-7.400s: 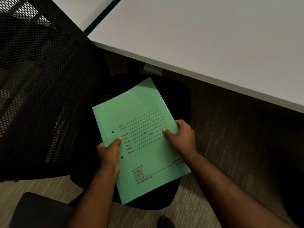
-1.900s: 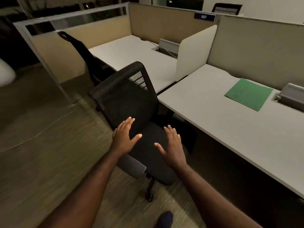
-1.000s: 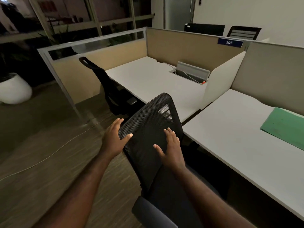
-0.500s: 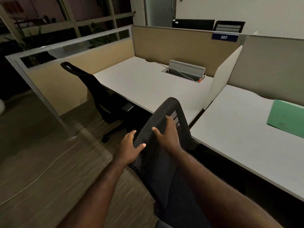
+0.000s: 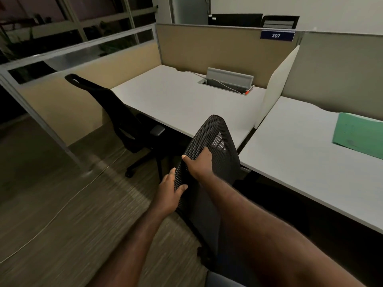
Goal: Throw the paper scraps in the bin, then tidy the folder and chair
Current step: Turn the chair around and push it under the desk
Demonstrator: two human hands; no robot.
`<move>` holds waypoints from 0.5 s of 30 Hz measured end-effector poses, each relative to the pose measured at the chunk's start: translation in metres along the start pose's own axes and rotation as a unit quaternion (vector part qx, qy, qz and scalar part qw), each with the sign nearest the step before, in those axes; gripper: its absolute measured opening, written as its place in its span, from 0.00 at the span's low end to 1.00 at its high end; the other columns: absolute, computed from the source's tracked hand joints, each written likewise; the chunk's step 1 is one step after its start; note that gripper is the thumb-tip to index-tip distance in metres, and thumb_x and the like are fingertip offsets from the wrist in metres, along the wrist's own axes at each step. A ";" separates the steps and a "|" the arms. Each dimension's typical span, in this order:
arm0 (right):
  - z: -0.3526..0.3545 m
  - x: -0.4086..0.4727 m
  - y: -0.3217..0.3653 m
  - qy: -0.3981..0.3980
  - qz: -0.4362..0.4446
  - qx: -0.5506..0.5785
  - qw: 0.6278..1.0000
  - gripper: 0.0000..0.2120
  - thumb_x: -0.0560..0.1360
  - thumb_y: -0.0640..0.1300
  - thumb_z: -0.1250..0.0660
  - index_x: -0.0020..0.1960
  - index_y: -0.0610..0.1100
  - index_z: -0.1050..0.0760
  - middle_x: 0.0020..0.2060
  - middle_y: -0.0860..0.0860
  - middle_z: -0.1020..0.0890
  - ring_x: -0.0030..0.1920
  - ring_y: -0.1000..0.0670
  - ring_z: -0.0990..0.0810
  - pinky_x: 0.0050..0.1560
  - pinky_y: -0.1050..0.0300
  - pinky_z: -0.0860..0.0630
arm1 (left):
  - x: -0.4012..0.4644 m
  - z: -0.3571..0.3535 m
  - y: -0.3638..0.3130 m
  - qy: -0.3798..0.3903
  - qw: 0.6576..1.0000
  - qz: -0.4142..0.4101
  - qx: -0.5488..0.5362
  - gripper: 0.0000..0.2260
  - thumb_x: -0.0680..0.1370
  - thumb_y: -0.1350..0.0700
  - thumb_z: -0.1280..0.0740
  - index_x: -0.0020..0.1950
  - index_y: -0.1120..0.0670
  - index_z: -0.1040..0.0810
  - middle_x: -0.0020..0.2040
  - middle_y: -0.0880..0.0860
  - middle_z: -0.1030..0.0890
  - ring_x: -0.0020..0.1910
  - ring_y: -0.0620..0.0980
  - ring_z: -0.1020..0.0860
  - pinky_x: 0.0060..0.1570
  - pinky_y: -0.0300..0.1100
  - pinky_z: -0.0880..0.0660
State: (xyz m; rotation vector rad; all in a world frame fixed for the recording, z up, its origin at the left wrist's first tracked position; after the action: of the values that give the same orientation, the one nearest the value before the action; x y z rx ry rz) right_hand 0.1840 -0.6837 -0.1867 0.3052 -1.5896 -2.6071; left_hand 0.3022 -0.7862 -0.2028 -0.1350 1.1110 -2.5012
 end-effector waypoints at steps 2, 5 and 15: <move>0.000 -0.001 0.001 -0.001 -0.006 0.000 1.000 0.41 0.71 0.54 0.28 0.72 0.34 0.44 0.70 0.37 0.36 0.69 0.39 0.35 0.70 0.44 0.36 | -0.014 0.000 0.002 -0.002 1.000 0.007 -0.019 0.32 0.78 0.53 0.34 0.77 0.55 0.46 0.75 0.57 0.37 0.72 0.53 0.36 0.63 0.41 0.36; 0.000 -0.006 -0.001 0.001 -0.021 -0.001 1.000 0.42 0.70 0.56 0.28 0.72 0.34 0.45 0.70 0.37 0.37 0.69 0.38 0.35 0.70 0.43 0.35 | -0.039 -0.003 0.002 -0.006 0.999 0.018 -0.040 0.32 0.78 0.53 0.35 0.77 0.54 0.47 0.75 0.56 0.38 0.73 0.52 0.37 0.67 0.45 0.35; -0.020 -0.069 -0.023 0.085 -0.053 -0.080 0.992 0.55 0.67 0.65 0.29 0.76 0.37 0.55 0.75 0.39 0.45 0.74 0.37 0.43 0.72 0.40 0.40 | -0.082 0.052 0.020 -0.087 0.996 -0.019 -0.005 0.16 0.81 0.55 0.42 0.69 0.50 0.30 0.65 0.50 0.27 0.58 0.44 0.27 0.53 0.42 0.30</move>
State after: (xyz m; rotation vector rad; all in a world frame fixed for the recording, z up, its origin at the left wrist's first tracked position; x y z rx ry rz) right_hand 0.2563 -0.6792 -0.2072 0.5973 -1.3360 -2.6818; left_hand 0.3966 -0.8023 -0.1761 -0.3717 1.0598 -2.4618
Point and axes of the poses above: each hand's wrist, its own x-axis towards the middle knuckle, its own z-axis out of the back of the hand, y = z × x, the point moved 9 cm from there along x, towards the middle knuckle
